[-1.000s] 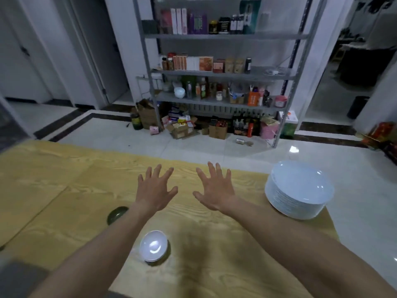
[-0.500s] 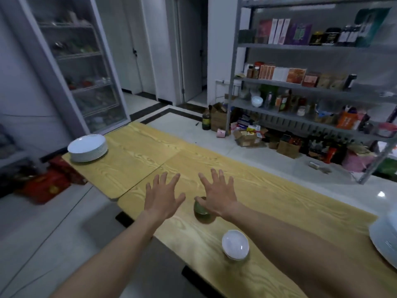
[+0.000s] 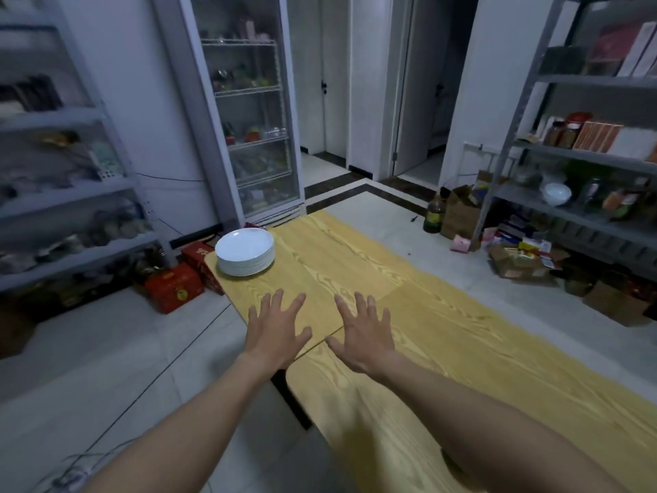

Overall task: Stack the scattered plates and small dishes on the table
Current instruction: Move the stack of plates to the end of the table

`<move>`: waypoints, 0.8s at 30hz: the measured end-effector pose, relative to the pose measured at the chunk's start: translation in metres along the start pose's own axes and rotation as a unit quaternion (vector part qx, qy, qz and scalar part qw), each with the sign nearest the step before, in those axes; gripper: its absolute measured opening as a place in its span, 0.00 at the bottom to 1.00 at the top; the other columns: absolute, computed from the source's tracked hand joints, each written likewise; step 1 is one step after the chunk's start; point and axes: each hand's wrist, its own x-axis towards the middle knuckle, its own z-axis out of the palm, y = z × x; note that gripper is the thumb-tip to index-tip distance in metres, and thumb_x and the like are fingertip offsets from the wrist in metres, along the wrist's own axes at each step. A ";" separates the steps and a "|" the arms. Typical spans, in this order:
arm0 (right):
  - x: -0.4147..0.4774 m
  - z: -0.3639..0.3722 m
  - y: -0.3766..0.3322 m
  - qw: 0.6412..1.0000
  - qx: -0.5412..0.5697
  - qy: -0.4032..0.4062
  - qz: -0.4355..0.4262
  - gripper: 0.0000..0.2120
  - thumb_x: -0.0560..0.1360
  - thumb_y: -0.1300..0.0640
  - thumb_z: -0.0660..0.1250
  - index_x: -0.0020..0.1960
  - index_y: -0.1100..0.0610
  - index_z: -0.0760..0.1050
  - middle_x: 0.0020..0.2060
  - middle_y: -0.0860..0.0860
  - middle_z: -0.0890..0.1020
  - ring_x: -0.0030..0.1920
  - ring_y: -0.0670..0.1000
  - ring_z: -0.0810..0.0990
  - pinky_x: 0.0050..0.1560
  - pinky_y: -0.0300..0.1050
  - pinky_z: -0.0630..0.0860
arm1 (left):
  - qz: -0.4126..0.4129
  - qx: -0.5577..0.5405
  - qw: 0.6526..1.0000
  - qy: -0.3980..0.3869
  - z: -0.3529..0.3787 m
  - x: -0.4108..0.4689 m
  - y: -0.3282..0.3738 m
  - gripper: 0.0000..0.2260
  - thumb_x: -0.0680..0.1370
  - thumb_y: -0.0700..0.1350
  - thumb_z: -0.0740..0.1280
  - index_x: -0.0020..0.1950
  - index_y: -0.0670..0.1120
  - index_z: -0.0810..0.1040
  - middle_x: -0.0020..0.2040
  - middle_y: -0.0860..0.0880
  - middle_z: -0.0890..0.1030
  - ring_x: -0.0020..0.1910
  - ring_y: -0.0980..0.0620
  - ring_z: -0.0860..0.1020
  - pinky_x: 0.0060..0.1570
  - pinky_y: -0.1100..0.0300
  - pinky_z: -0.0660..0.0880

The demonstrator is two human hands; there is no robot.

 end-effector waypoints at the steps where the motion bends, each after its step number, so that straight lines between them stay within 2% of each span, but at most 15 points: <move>1: 0.018 0.001 -0.009 1.000 0.004 -0.001 -0.004 0.39 0.78 0.34 0.54 0.80 0.47 0.40 0.80 0.59 0.47 0.79 0.64 0.45 0.74 0.68 0.49 | -0.006 -0.003 1.000 0.000 -0.001 0.013 -0.012 0.30 0.79 0.62 0.59 0.79 0.58 0.54 0.79 0.43 0.56 0.78 0.43 0.53 0.73 0.41 0.56; 11: 0.170 0.015 -0.103 0.999 0.006 -0.015 -0.028 0.39 0.78 0.33 0.53 0.80 0.46 0.39 0.80 0.59 0.46 0.79 0.63 0.45 0.74 0.66 0.50 | -0.036 -0.024 0.999 0.029 0.000 0.123 -0.144 0.29 0.78 0.61 0.60 0.78 0.56 0.59 0.75 0.44 0.62 0.75 0.46 0.58 0.70 0.44 0.61; 15: 0.232 0.028 -0.146 1.000 0.013 -0.023 -0.010 0.39 0.78 0.33 0.54 0.80 0.45 0.39 0.80 0.59 0.46 0.79 0.62 0.45 0.75 0.66 0.50 | -0.026 -0.033 0.999 0.019 0.007 0.180 -0.212 0.31 0.79 0.62 0.60 0.79 0.57 0.55 0.77 0.43 0.58 0.77 0.44 0.55 0.71 0.41 0.60; 18: 0.274 0.036 -0.178 1.000 0.020 -0.022 0.010 0.39 0.78 0.33 0.54 0.80 0.44 0.38 0.80 0.59 0.46 0.79 0.62 0.45 0.75 0.66 0.50 | -0.002 -0.043 0.999 0.022 0.008 0.220 -0.257 0.31 0.78 0.61 0.61 0.79 0.56 0.56 0.77 0.42 0.60 0.76 0.44 0.56 0.71 0.40 0.60; 24: 0.341 0.039 -0.217 0.997 0.053 -0.016 0.049 0.38 0.78 0.33 0.54 0.80 0.43 0.40 0.80 0.57 0.45 0.79 0.60 0.45 0.75 0.64 0.51 | 0.017 -0.067 0.998 0.015 0.011 0.286 -0.317 0.30 0.79 0.60 0.60 0.79 0.56 0.56 0.76 0.44 0.61 0.75 0.45 0.58 0.72 0.46 0.60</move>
